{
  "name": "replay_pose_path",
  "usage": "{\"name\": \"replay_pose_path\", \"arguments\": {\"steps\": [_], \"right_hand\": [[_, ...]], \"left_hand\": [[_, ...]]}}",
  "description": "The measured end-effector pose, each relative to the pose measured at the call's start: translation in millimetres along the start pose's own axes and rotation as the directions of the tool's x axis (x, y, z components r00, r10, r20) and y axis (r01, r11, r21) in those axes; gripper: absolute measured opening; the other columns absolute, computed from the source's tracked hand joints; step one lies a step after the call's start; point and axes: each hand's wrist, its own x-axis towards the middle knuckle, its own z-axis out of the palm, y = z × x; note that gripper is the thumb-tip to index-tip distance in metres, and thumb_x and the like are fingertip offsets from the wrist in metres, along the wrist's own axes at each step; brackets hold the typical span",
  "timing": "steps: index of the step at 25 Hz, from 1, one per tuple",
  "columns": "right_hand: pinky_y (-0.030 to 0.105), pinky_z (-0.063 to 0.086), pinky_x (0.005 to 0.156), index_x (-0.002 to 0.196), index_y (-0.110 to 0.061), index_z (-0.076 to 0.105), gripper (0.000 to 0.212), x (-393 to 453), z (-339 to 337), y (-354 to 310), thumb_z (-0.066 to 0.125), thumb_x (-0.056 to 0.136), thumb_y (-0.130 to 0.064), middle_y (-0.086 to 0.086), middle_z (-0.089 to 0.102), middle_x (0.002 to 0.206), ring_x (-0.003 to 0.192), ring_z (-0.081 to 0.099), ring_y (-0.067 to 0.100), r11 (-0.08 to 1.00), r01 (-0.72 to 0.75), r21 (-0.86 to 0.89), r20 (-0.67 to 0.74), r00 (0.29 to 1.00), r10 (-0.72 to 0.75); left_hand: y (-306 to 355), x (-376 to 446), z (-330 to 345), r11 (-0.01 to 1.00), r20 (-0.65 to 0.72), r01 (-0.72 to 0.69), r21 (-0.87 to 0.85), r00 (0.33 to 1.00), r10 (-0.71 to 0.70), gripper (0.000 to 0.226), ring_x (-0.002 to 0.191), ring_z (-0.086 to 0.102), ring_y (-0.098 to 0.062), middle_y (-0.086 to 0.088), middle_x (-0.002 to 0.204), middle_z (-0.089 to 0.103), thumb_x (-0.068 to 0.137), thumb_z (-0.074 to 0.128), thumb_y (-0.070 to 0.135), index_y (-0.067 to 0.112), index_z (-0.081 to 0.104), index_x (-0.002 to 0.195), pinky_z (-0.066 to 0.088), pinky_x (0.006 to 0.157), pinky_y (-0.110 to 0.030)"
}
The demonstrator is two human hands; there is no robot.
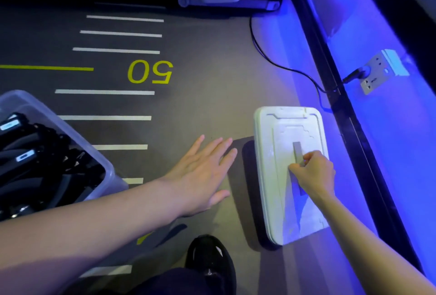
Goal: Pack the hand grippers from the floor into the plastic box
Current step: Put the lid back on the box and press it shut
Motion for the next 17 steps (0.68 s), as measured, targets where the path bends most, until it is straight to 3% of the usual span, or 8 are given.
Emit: {"name": "replay_pose_path", "arguments": {"steps": [4,6,8,10,11,13,17], "right_hand": [[0.038,0.048,0.068,0.077,-0.013,0.052,0.021,-25,-6,-86,0.068,0.063,-0.015,0.007,0.064,0.076,0.075,0.059,0.03,0.954,0.282,0.105,0.019,0.958,-0.285],[0.041,0.05,0.067,0.071,-0.017,0.048,0.022,-41,-4,-133,0.067,0.06,-0.014,0.006,0.062,0.074,0.072,0.059,0.03,0.905,0.391,0.167,0.015,0.917,-0.399],[0.038,0.051,0.066,0.071,-0.018,0.048,0.022,-59,-6,-179,0.067,0.061,-0.014,0.003,0.062,0.073,0.072,0.059,0.027,0.863,0.461,0.208,0.016,0.88,-0.474],[0.036,0.051,0.064,0.072,-0.018,0.049,0.02,-78,-6,-220,0.066,0.062,-0.015,0.003,0.063,0.073,0.071,0.059,0.026,0.83,0.514,0.217,0.033,0.846,-0.532],[0.036,0.051,0.064,0.072,-0.018,0.051,0.018,-88,-6,-238,0.066,0.063,-0.016,0.003,0.063,0.074,0.072,0.059,0.026,0.817,0.54,0.204,0.045,0.828,-0.559],[0.036,0.052,0.067,0.076,-0.016,0.055,0.015,-107,-1,-273,0.065,0.065,-0.02,0.006,0.065,0.079,0.077,0.06,0.028,0.786,0.596,0.165,0.078,0.786,-0.613],[0.033,0.05,0.064,0.079,-0.011,0.063,0.017,-163,23,-335,0.063,0.069,-0.025,0.01,0.066,0.079,0.081,0.06,0.032,0.714,0.69,0.116,0.215,0.685,-0.696]], "left_hand": [[-24,-18,-10,0.991,-0.055,0.021,0.13,0.998,-0.014,0.091,0.141,-0.016,-0.028,-0.01,0.153,-0.021,0.089,0.053,0.036,0.014,-0.015,0.145,-0.004,0.113,-0.046],[-40,-33,-16,0.967,-0.101,0.061,0.246,0.994,-0.037,0.084,0.139,-0.021,-0.033,-0.015,0.151,-0.025,0.092,0.047,0.027,0.012,-0.017,0.144,-0.004,0.11,-0.054],[-59,-50,-24,0.942,-0.15,0.132,0.309,0.985,-0.089,0.067,0.137,-0.021,-0.036,-0.016,0.151,-0.025,0.095,0.028,0.018,0.012,-0.016,0.144,-0.004,0.105,-0.063],[-85,-76,-27,0.91,-0.228,0.213,0.355,0.964,-0.137,0.057,0.14,-0.007,-0.036,-0.016,0.155,-0.01,0.093,0.015,0.014,0.015,-0.002,0.148,0.005,0.102,-0.069],[-98,-90,-26,0.888,-0.307,0.259,0.379,0.941,-0.143,0.059,0.14,0.011,-0.036,-0.016,0.155,0.009,0.089,0.015,0.012,0.017,0.016,0.147,0.016,0.099,-0.069],[-124,-125,-23,0.856,-0.397,0.346,0.384,0.899,-0.185,0.059,0.126,0.045,-0.035,-0.012,0.139,0.047,0.079,0.027,0.016,0.019,0.05,0.132,0.038,0.086,-0.067],[-167,-202,-1,0.857,-0.455,0.385,0.343,0.866,-0.207,0.063,0.108,0.058,-0.041,-0.012,0.123,0.061,0.057,0.064,0.007,0.011,0.061,0.12,0.043,0.072,-0.067]]}}
